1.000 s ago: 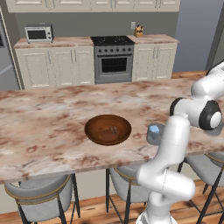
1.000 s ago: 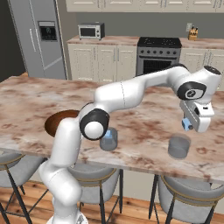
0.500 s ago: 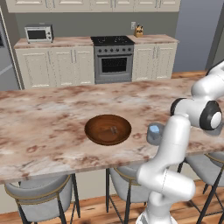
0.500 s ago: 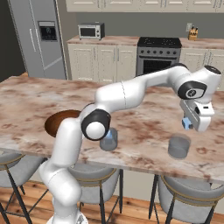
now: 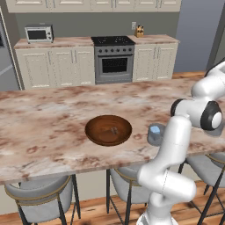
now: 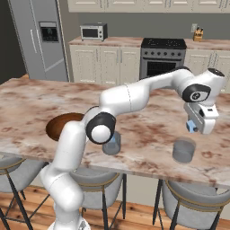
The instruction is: There are four ice cubes in the ice bowl. Place two ice cubes in each glass of water.
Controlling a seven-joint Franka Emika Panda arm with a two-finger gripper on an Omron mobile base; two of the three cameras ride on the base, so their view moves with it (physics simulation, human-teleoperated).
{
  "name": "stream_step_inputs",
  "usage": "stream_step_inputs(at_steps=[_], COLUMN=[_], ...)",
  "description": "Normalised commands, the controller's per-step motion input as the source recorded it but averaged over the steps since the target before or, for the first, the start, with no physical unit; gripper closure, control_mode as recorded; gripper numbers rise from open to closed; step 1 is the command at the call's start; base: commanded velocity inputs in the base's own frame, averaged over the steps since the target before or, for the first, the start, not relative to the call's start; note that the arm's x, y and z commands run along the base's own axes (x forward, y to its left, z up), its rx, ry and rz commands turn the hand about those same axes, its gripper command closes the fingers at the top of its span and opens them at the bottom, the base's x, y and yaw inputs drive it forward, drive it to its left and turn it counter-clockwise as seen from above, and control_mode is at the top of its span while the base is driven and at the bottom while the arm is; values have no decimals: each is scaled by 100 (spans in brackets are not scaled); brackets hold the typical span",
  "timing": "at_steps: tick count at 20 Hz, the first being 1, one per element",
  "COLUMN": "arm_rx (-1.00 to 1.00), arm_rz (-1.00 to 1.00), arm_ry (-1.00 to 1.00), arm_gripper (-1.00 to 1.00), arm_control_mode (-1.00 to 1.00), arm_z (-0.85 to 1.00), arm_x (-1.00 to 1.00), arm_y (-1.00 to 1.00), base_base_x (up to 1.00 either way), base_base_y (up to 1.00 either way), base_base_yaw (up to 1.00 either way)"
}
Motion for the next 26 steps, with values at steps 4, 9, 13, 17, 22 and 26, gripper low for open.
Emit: stream_step_inputs(at_steps=[4,9,13,17,22,26], arm_rx=[-17,-6,0,0,0,0], arm_rz=[8,5,0,0,0,0], arm_ry=[1,0,0,0,0,0], arm_gripper=[100,100,100,100,100,100], arm_control_mode=[-100,-100,-100,-100,-100,-100], arm_z=[-22,-14,-21,-4,-11,-6], arm_x=[13,13,17,3,28,23], arm_y=[0,0,0,0,0,-5], base_base_x=[0,0,0,0,0,0], base_base_y=[0,0,0,0,0,0], base_base_yaw=[0,0,0,0,0,0])
